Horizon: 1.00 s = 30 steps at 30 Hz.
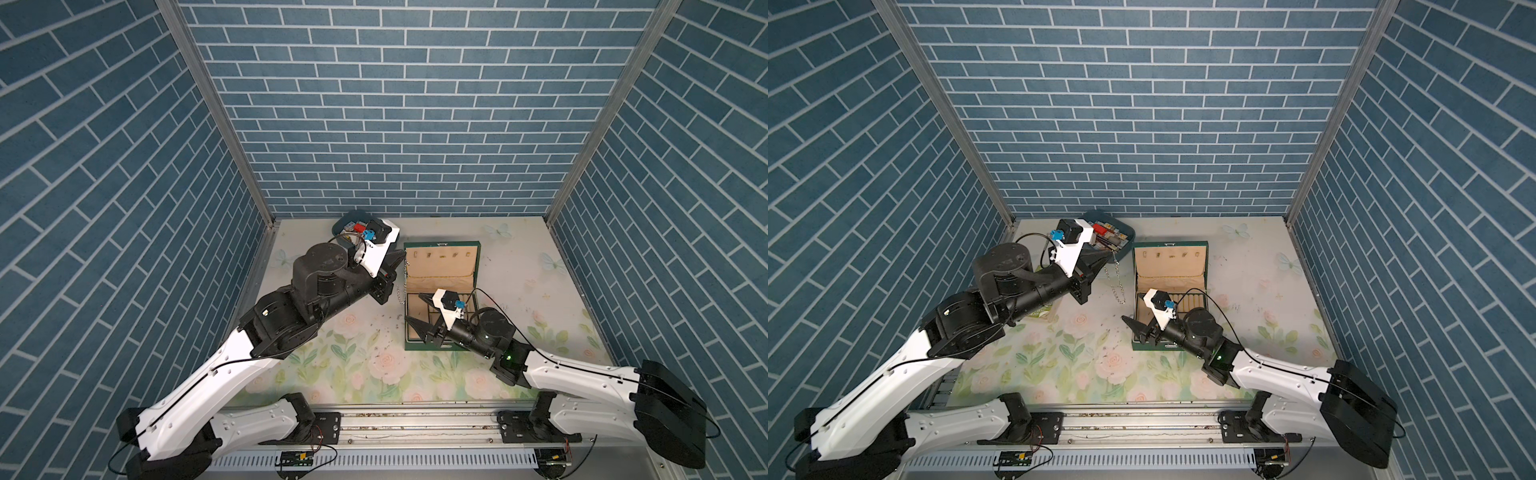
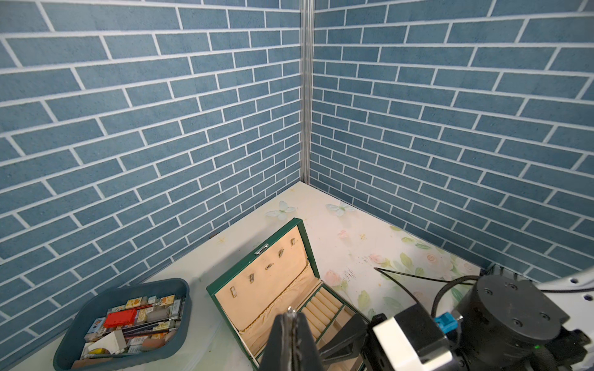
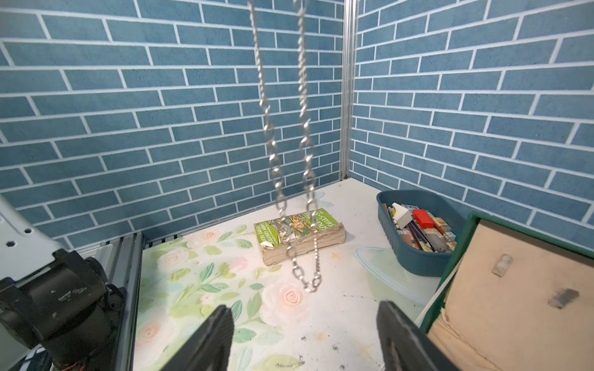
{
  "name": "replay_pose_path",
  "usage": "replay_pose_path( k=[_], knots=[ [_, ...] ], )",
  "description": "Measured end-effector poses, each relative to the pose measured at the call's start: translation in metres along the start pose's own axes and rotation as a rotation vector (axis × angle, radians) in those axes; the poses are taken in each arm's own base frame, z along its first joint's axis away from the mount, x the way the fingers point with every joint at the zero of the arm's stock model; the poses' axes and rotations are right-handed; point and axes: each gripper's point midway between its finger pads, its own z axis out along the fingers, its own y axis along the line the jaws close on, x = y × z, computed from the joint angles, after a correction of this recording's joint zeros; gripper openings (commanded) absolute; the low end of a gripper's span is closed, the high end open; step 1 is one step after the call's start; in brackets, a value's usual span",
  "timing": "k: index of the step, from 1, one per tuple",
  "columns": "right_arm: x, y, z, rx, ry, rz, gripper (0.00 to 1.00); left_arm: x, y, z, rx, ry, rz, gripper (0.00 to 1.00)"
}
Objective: Put jewelry chain into jewelry box
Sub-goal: Pick up the necklace from the center of the board.
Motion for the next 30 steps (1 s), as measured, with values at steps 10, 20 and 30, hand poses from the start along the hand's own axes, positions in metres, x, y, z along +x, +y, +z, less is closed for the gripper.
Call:
replay_pose_path(
  k=[10,20,30],
  knots=[
    [0.005,0.0,0.013,-0.007,0.021,-0.027,0.72,-0.015,-0.002,-0.007,0.015,-0.036,0.013,0.0],
    [0.0,0.009,0.024,-0.063,-0.003,-0.03,0.66,-0.019,-0.003,-0.008,0.02,-0.044,0.016,0.0],
    [-0.01,0.013,0.028,-0.083,-0.032,-0.034,0.62,-0.021,-0.004,-0.009,0.026,-0.049,0.015,0.0]
  ],
)
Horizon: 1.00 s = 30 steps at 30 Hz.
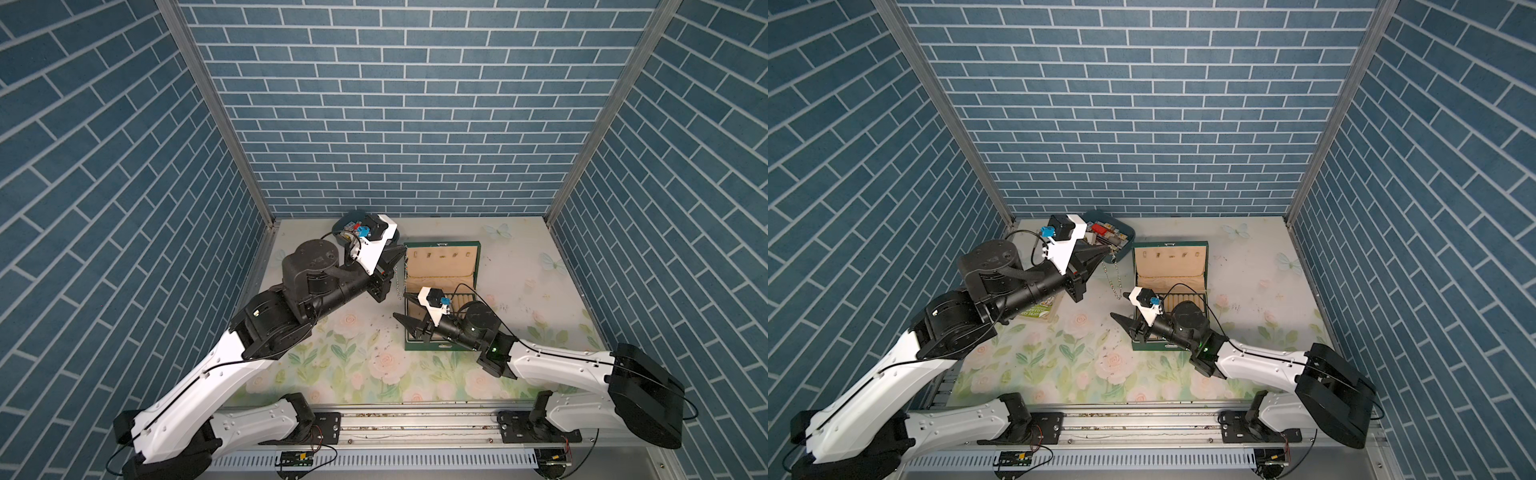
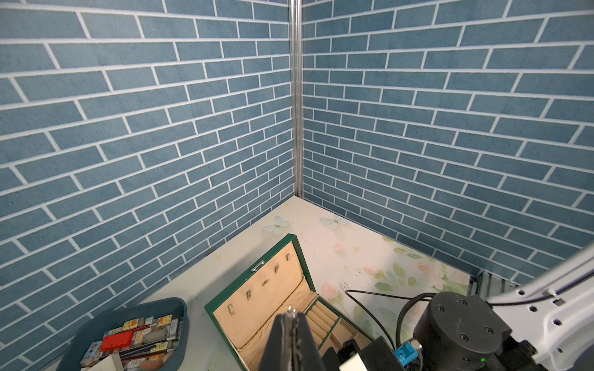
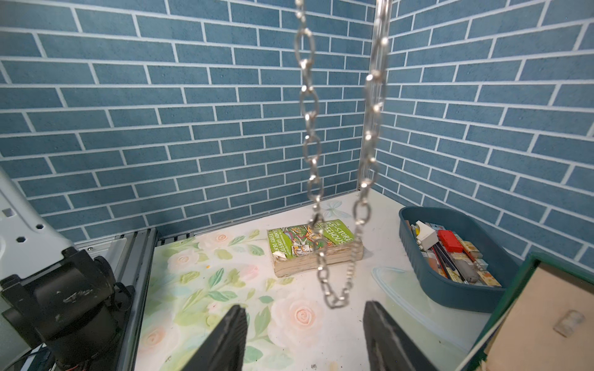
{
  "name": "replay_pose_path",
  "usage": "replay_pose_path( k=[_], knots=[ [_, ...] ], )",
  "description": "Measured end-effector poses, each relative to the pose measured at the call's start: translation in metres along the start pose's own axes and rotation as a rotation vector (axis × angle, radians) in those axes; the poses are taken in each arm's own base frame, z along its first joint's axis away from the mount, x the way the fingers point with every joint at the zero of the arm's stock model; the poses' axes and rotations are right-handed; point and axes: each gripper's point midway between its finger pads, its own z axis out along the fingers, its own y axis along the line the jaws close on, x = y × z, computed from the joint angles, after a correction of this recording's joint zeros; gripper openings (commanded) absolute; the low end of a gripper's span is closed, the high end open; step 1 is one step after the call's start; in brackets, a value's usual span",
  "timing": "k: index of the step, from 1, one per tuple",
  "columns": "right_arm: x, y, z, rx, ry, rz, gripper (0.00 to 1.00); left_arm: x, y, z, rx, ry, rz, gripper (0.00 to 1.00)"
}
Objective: Put jewelry chain into jewelry box
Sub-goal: Pick up the necklace from the center of the board.
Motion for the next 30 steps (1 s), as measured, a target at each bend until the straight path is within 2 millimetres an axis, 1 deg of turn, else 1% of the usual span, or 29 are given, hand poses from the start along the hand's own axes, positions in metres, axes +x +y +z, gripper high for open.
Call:
replay_pose_path(
  k=[7,10,13,16,18,28,30],
  knots=[
    [-0.005,-0.0008,0.0022,0.002,-0.014,-0.002,0.6,-0.0019,-0.0004,-0.0007,0.003,-0.005,-0.001,0.0],
    [-0.0036,0.0,0.0039,-0.005,-0.01,-0.001,0.57,-0.0019,-0.0005,-0.0007,0.003,-0.005,-0.001,0.0],
    [-0.0053,0.0021,0.0058,-0.015,-0.013,0.0,0.48,-0.0019,-0.0006,-0.0007,0.004,-0.005,-0.001,0.0],
    [-0.0073,0.0046,0.0061,-0.025,-0.019,0.006,0.33,-0.0019,-0.0006,-0.0007,0.004,-0.005,-0.001,0.0],
    [-0.0079,0.0051,0.0061,-0.027,-0.022,0.005,0.25,-0.0019,-0.0006,-0.0007,0.004,-0.005,-0.001,0.0],
    [-0.0082,0.0052,0.0061,-0.028,-0.023,0.006,0.01,-0.0022,-0.0006,-0.0012,0.004,-0.006,-0.001,0.0],
    [-0.0082,0.0056,0.0061,-0.03,-0.023,0.004,0.0,-0.0023,-0.0006,-0.0013,0.004,-0.006,-0.002,0.0]
  ],
)
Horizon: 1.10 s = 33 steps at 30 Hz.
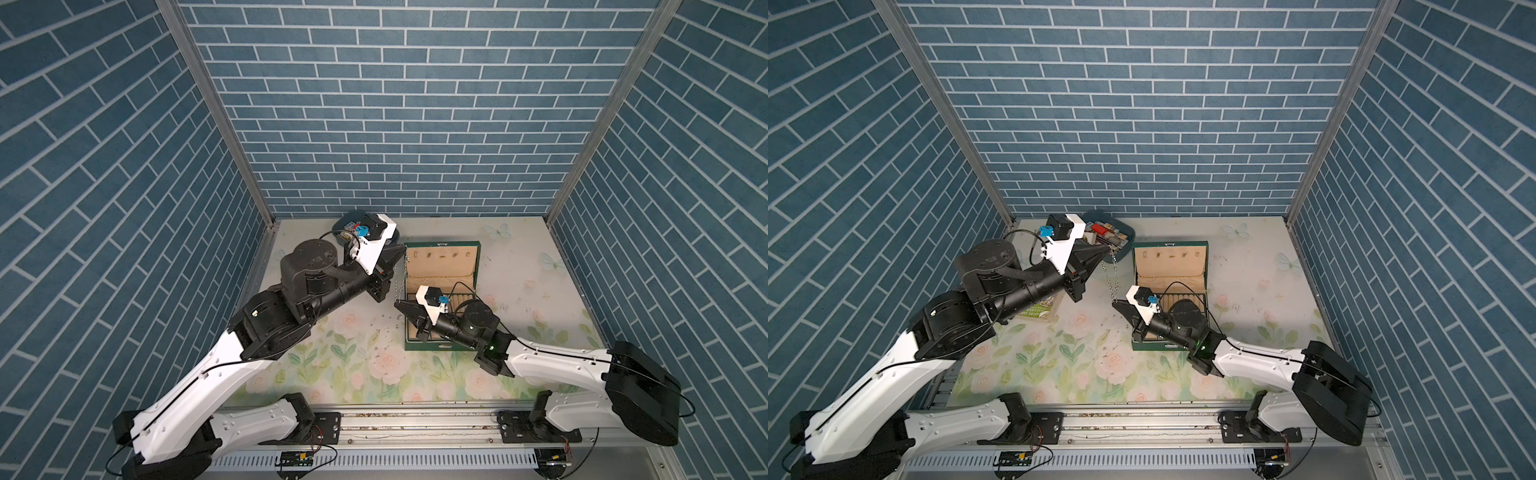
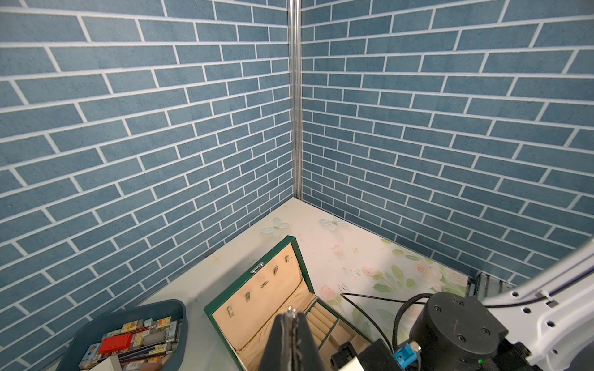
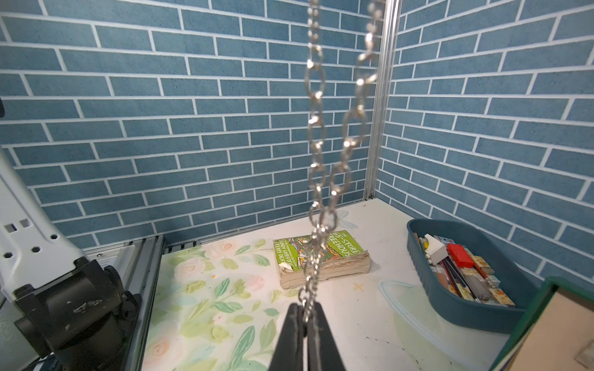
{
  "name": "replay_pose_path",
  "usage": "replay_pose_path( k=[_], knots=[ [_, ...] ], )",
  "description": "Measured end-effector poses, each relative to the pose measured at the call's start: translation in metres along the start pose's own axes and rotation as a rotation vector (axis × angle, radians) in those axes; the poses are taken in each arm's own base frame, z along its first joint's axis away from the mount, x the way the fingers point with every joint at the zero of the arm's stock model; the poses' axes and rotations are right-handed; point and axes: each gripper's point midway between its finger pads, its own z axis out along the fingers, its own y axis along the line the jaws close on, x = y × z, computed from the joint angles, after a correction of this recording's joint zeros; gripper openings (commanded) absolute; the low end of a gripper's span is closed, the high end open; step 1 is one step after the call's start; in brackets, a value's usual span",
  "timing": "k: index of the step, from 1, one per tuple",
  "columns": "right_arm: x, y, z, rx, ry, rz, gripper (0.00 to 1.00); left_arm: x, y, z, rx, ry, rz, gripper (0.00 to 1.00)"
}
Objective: Put jewelry chain into jewelry box
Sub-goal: Pick up the necklace from the center of the board.
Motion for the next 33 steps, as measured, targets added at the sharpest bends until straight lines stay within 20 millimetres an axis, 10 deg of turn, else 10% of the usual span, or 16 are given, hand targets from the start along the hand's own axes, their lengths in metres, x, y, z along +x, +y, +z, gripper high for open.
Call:
replay_pose_path(
  k=[19,33],
  knots=[
    [-0.006,-0.004,-0.002,0.024,-0.012,-0.002,0.0,-0.002,0.002,-0.007,-0.011,-0.025,-0.02,0.0],
    [-0.021,-0.024,-0.041,0.189,-0.036,-0.004,0.0,0.029,0.024,-0.008,-0.142,-0.051,-0.105,0.0]
  ],
)
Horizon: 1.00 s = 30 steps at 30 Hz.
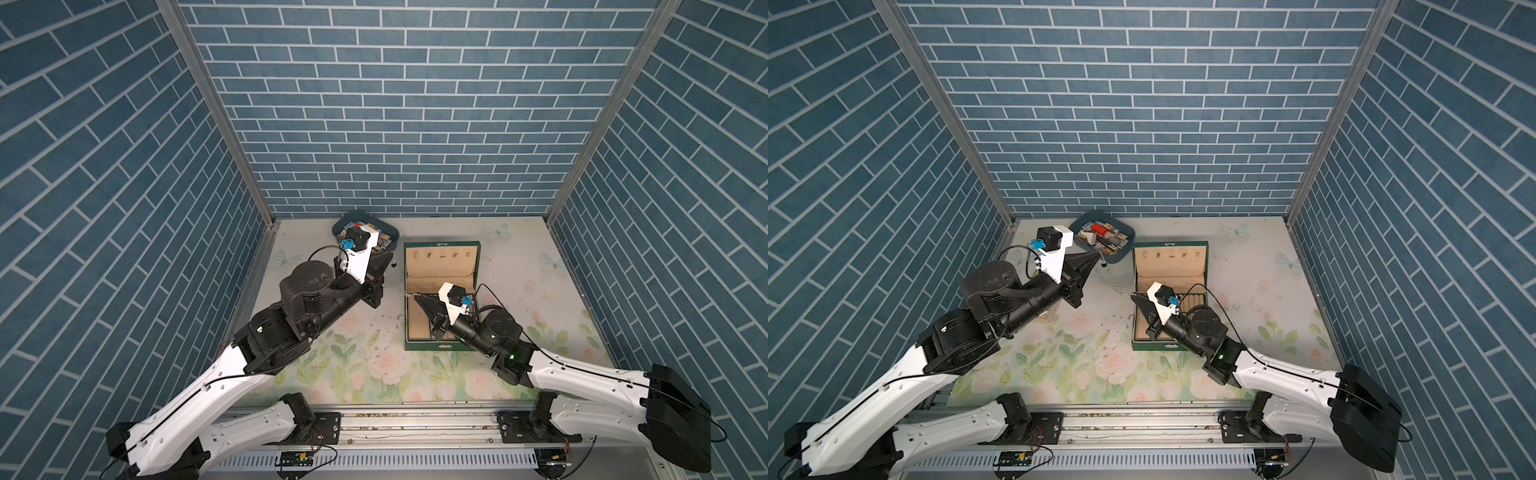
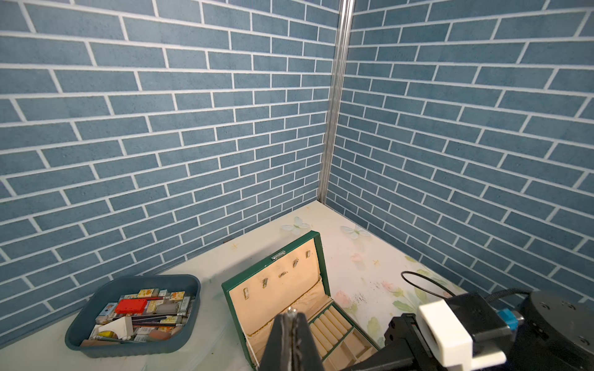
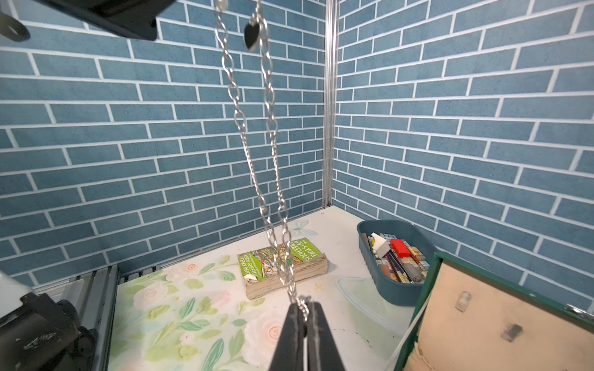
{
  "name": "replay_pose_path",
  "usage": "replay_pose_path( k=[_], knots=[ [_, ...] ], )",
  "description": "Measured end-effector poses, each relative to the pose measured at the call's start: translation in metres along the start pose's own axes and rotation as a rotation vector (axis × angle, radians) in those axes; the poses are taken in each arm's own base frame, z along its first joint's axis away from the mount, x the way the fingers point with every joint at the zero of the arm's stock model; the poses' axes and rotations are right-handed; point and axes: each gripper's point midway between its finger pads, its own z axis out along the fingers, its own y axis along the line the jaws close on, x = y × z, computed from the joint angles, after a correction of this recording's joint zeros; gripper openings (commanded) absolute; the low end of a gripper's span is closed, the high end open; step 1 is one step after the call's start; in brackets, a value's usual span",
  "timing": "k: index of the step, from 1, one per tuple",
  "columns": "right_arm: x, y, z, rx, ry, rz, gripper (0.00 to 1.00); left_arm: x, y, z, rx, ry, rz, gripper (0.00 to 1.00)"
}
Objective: Put jewelry chain into jewelry box
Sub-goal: Pick up the necklace from the center of the board.
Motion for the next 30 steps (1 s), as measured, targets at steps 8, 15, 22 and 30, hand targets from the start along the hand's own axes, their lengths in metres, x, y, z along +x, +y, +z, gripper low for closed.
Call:
replay_pose_path(
  k=[8,15,22,30],
  knots=[
    [0.016,0.002,-0.002,-0.011,0.037,0.028,0.0,-0.02,-0.002,-0.004,0.012,-0.059,-0.023,0.0],
    [0.022,0.01,0.002,-0.06,0.046,0.068,0.15,-0.019,-0.009,-0.004,0.054,-0.055,-0.029,0.0],
    [0.024,0.015,0.003,-0.088,0.06,0.087,0.41,-0.025,-0.014,-0.003,0.076,-0.071,-0.034,0.0],
    [0.016,0.017,0.003,-0.096,0.058,0.089,0.55,-0.024,-0.016,0.0,0.085,-0.066,-0.032,0.0]
  ],
)
